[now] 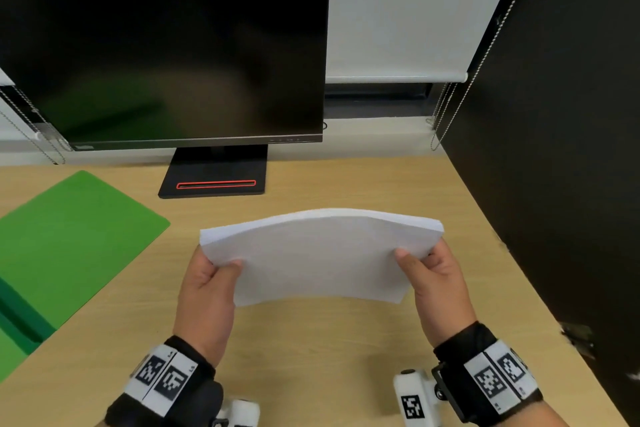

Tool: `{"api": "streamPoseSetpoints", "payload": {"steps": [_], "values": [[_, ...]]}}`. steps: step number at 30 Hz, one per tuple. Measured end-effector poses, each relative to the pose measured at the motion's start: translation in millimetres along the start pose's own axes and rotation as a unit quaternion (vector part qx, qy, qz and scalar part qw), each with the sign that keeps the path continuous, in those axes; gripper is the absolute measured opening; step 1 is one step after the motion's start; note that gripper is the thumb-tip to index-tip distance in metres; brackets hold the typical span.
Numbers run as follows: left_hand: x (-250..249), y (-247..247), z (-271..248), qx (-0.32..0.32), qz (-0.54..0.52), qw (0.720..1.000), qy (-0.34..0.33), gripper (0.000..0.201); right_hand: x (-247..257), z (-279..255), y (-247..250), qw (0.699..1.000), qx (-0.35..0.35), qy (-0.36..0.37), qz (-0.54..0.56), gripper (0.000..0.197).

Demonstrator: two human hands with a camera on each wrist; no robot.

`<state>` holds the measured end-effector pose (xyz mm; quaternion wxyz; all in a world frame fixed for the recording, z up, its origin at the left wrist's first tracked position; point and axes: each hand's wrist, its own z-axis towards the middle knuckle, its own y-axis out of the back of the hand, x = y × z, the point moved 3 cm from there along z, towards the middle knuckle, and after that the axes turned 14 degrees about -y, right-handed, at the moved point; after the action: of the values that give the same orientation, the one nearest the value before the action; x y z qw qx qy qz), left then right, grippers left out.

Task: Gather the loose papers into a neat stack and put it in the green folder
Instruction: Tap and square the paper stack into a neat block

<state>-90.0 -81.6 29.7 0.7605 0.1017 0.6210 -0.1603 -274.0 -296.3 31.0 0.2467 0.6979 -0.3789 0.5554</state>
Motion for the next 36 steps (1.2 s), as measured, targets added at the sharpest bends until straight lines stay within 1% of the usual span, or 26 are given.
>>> {"api": "streamPoseSetpoints", "payload": {"steps": [5, 7, 8, 9, 10, 11, 13, 14, 15, 16, 17, 20, 22, 25, 26, 27, 28, 30, 31, 32, 33, 34, 35, 36], "values": [[0.5, -0.8, 3.9, -0.012, -0.009, 1.0, -0.02, 0.041, -1.3, -0.3, -3.8, 1.0, -0.006, 0.005, 0.008, 0.031], [4.4, 0.9, 5.2, -0.007, -0.008, 1.0, -0.014, 0.039, -1.8, -2.6, -5.0, 1.0, -0.015, 0.009, -0.017, 0.032], [4.7, 1.7, 6.2, -0.004, 0.004, 1.0, -0.019, 0.035, 0.2, -4.1, -5.2, 0.998, -0.027, 0.025, -0.041, 0.036], [3.0, 2.6, 7.8, -0.006, 0.02, 0.999, -0.031, 0.033, 3.9, -5.4, -5.3, 0.995, -0.044, 0.056, -0.071, 0.046], [1.2, 5.1, 9.8, -0.013, 0.037, 0.998, -0.051, 0.035, 8.5, -7.1, -5.5, 0.987, -0.061, 0.1, -0.108, 0.057], [-2.8, 6.9, 10.7, -0.016, 0.05, 0.996, -0.077, 0.043, 13.7, -9.0, -5.8, 0.974, -0.073, 0.151, -0.152, 0.065], [-12.5, 8.5, 10.2, 0.003, 0.102, 0.984, -0.149, 0.063, 18.1, -8.9, -5.3, 0.93, -0.088, 0.254, -0.252, 0.067], [-18.2, 8.2, 9.9, 0.022, 0.152, 0.968, -0.196, 0.064, 16.9, -6.8, -4.2, 0.911, -0.095, 0.285, -0.282, 0.065], [-21.6, 7.8, 9.3, 0.039, 0.201, 0.949, -0.239, 0.059, 15.7, -4.4, -3.6, 0.904, -0.099, 0.294, -0.293, 0.065], [-21.2, 8.7, 9.1, 0.046, 0.239, 0.933, -0.266, 0.053, 14.9, -2.5, -3.1, 0.901, -0.102, 0.298, -0.298, 0.064], [-21.3, 9.0, 9.1, 0.049, 0.25, 0.928, -0.271, 0.049, 14.6, -1.5, -2.9, 0.898, -0.106, 0.304, -0.299, 0.063], [-22.8, 9.2, 8.4, 0.048, 0.238, 0.94, -0.241, 0.047, 13.8, -1.2, -3.0, 0.894, -0.107, 0.312, -0.302, 0.057], [-23.2, 10.1, 7.4, 0.048, 0.247, 0.938, -0.237, 0.044, 14.6, -0.5, -3.2, 0.894, -0.108, 0.312, -0.302, 0.054], [-29.7, 11.7, 9.1, 0.05, 0.247, 0.938, -0.237, 0.035, 16.8, -1.4, -3.8, 0.908, -0.086, 0.307, -0.272, 0.054], [-35.9, 10.4, 9.5, 0.053, 0.263, 0.93, -0.251, 0.036, 18.1, -2.3, -4.1, 0.916, -0.076, 0.3, -0.256, 0.055], [-44.2, 6.6, 9.4, 0.063, 0.292, 0.912, -0.281, 0.039, 19.3, -2.7, -4.2, 0.923, -0.069, 0.291, -0.242, 0.056], [-54.6, -1.0, 8.5, 0.084, 0.328, 0.883, -0.324, 0.041, 20.1, -2.8, -4.2, 0.928, -0.064, 0.284, -0.231, 0.055], [-75.6, -27.6, 5.2, 0.153, 0.398, 0.804, -0.414, 0.042, 20.7, -3.4, -4.8, 0.932, -0.059, 0.282, -0.221, 0.051], [-82.9, -44.7, 3.6, 0.2, 0.427, 0.761, -0.446, 0.043, 20.5, -4.0, -4.9, 0.932, -0.056, 0.285, -0.217, 0.049], [-86.8, -62.6, 2.8, 0.247, 0.456, 0.72, -0.462, 0.046, 19.8, -4.7, -4.9, 0.933, -0.05, 0.287, -0.213, 0.049], [-87.3, -79.0, 2.4, 0.289, 0.485, 0.683, -0.463, 0.051, 19.1, -5.5, -5.2, 0.933, -0.045, 0.288, -0.21, 0.05], [-85.4, -92.9, 3.2, 0.318, 0.513, 0.656, -0.454, 0.057, 18.1, -5.9, -5.3, 0.934, -0.041, 0.289, -0.208, 0.05], [-82.2, -103.2, 5.7, 0.336, 0.534, 0.637, -0.443, 0.06, 17.3, -6.4, -5.8, 0.933, -0.039, 0.29, -0.207, 0.05], [-79.5, -110.5, 8.3, 0.348, 0.55, 0.625, -0.431, 0.058, 17.4, -6.9, -6.6, 0.933, -0.04, 0.291, -0.207, 0.05]]}}
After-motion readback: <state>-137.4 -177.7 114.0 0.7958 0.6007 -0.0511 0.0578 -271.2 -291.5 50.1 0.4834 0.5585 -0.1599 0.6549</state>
